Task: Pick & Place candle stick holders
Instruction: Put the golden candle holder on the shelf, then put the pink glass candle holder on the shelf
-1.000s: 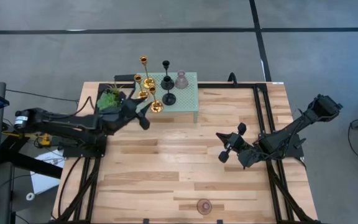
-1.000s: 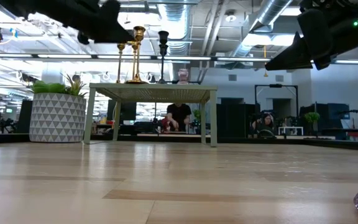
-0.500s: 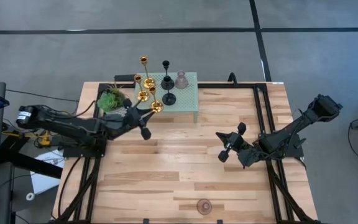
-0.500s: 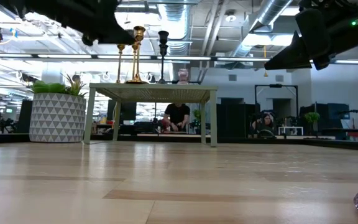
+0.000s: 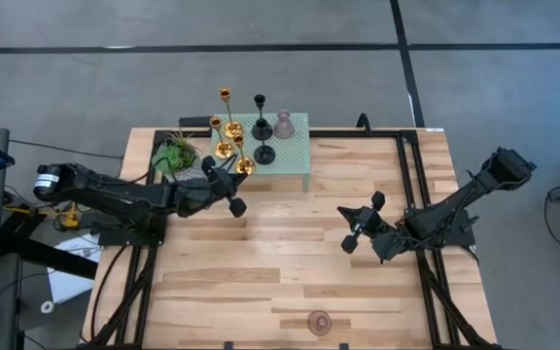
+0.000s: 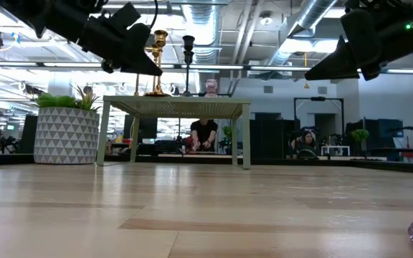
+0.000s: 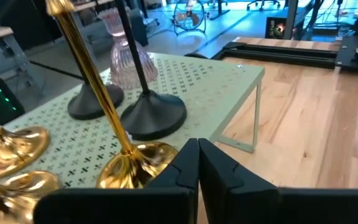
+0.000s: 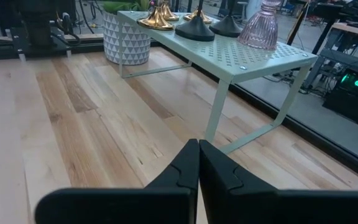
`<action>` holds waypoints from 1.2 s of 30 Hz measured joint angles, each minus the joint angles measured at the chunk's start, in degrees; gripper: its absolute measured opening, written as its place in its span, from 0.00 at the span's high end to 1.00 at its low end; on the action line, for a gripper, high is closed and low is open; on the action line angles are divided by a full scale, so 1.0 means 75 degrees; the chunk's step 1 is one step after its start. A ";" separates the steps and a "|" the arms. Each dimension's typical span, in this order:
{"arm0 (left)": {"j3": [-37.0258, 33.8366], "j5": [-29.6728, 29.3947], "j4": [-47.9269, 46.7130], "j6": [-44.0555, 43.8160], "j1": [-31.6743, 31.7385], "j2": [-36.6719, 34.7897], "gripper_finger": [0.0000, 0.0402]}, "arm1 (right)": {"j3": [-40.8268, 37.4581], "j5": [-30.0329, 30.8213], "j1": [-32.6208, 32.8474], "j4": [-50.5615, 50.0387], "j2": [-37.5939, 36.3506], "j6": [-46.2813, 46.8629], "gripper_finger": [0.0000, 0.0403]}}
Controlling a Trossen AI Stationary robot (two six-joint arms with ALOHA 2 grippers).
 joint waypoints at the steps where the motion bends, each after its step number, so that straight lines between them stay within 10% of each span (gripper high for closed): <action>1: 0.0000 0.0083 0.0007 -0.0078 0.0065 0.0043 0.99 | 0.0000 0.0000 0.0001 0.0000 0.0000 0.0003 1.00; 25: 0.0000 0.1246 0.0183 -0.0259 0.1959 0.0424 0.99 | 0.0000 0.0002 -0.0002 0.0006 0.0000 0.0003 1.00; 36: -0.0003 0.1301 0.0197 -0.0055 0.0823 0.0126 0.99 | 0.0000 0.0000 0.0004 0.0012 0.0000 0.0003 1.00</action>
